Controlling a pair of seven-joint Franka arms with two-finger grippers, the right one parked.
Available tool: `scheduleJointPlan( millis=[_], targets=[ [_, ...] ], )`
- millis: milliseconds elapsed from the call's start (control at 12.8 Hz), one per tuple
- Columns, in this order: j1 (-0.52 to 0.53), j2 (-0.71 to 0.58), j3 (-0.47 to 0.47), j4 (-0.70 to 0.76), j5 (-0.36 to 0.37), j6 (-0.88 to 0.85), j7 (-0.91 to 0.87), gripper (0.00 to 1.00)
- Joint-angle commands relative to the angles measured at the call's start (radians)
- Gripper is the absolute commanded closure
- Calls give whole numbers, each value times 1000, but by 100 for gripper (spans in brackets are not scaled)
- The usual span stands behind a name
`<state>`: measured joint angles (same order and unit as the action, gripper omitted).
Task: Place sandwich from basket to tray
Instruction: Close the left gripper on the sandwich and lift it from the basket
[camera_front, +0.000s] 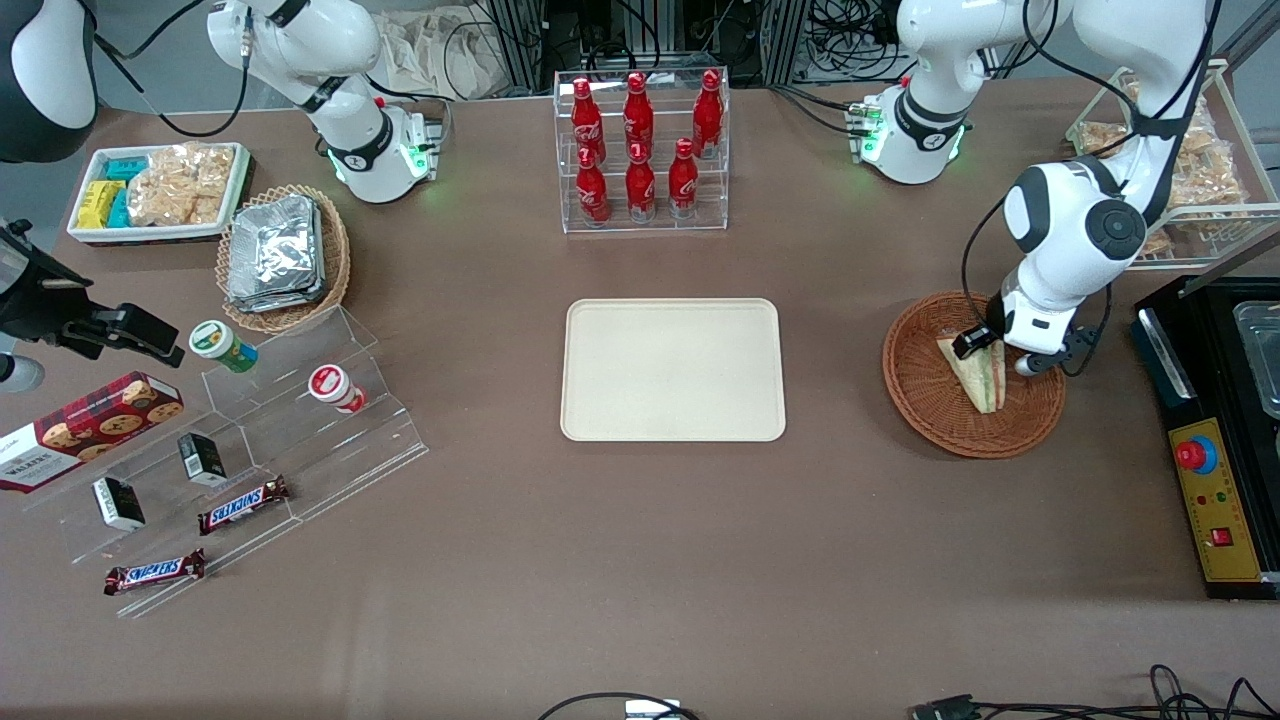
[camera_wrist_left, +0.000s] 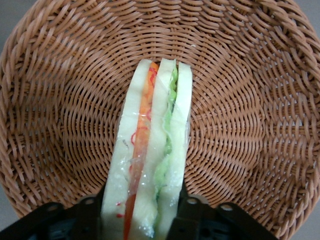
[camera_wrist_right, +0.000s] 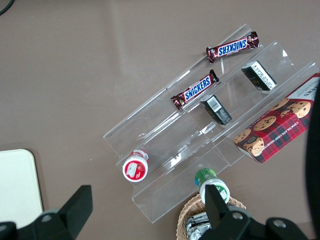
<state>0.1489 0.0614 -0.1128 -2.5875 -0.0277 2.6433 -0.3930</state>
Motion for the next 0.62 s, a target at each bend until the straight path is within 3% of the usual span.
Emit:
scheduleJointPlan(
  millis=[0,390,545],
  targets=[
    [5,14,-4,10,5,12,-7,100],
    [5,-21,-4,15,6,-8,6,100],
    [5,-90,-4,35,6,-124,17,100]
  ],
)
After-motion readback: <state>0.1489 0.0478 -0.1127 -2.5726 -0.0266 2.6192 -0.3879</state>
